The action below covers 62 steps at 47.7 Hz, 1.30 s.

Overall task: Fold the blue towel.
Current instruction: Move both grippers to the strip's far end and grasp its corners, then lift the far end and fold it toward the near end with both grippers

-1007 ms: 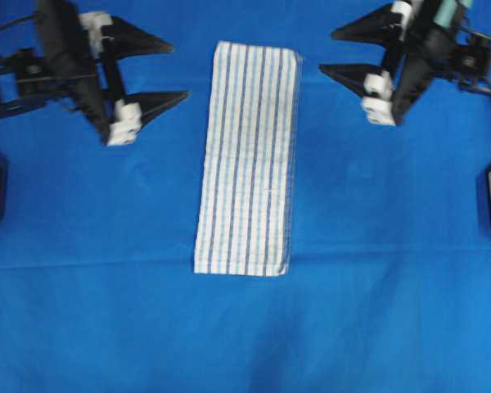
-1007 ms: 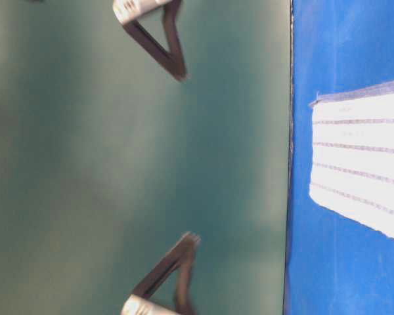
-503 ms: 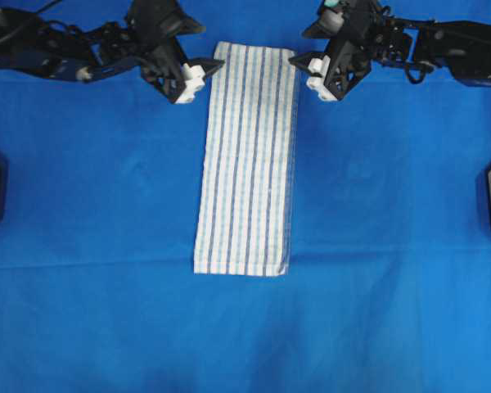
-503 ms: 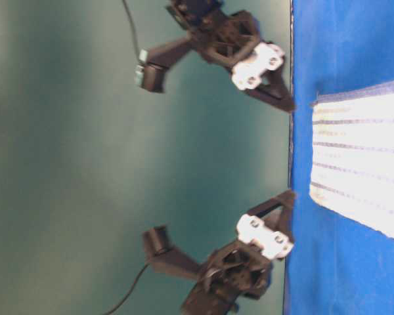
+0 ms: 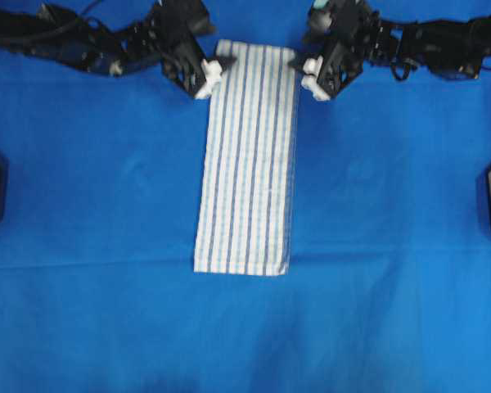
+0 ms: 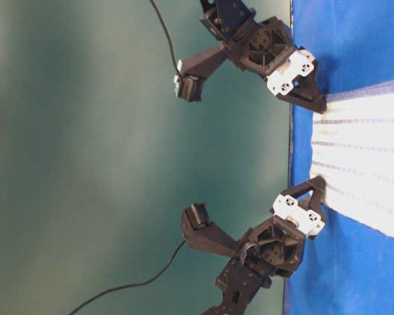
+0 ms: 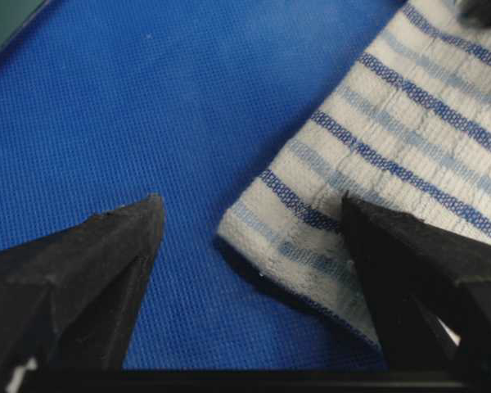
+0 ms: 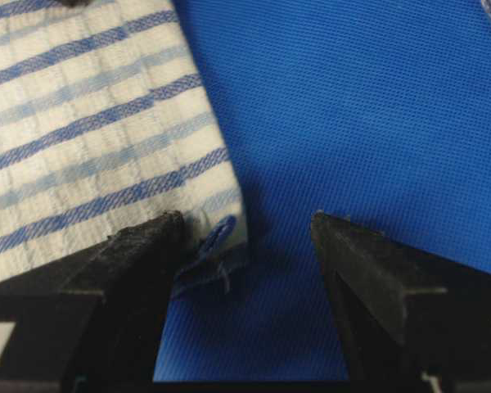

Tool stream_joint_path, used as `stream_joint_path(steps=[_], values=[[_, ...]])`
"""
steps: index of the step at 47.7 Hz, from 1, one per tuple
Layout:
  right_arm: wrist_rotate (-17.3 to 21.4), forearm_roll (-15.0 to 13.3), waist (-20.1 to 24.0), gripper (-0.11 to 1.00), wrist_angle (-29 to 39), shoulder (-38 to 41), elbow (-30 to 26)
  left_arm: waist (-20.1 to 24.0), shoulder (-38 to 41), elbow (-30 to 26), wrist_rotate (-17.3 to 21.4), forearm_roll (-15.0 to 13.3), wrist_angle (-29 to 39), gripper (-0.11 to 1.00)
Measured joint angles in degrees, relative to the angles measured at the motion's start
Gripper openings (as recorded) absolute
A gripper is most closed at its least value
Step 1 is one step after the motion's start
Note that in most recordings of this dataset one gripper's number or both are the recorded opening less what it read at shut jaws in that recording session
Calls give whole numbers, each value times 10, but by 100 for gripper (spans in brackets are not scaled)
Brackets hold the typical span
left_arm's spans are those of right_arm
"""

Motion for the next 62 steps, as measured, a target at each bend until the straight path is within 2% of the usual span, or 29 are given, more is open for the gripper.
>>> stream_joint_path(steps=[3, 6, 13, 14, 18, 34, 51, 62], values=[[0, -1, 0, 59, 2, 4, -5, 0, 0, 0, 1, 0, 0, 74], [1, -2, 1, 50, 5, 7, -8, -1, 0, 0, 1, 1, 1, 60], [0, -12, 7, 9, 17, 7, -9, -8, 0, 3, 14, 3, 3, 23], [-2, -15, 9, 6, 18, 7, -9, -10, 0, 3, 18, 3, 3, 18], [-3, -21, 12, 6, 22, 7, -9, -14, 0, 4, 31, 3, 3, 3], [0, -23, 13, 6, 30, 7, -16, -14, -7, 6, 46, 3, 9, 3], [0, -26, -13, 6, 36, 7, -55, 31, -25, -7, 52, 3, 33, 3], [0, -31, -15, 6, 36, 7, -61, 33, -27, -12, 53, 2, 40, 3]])
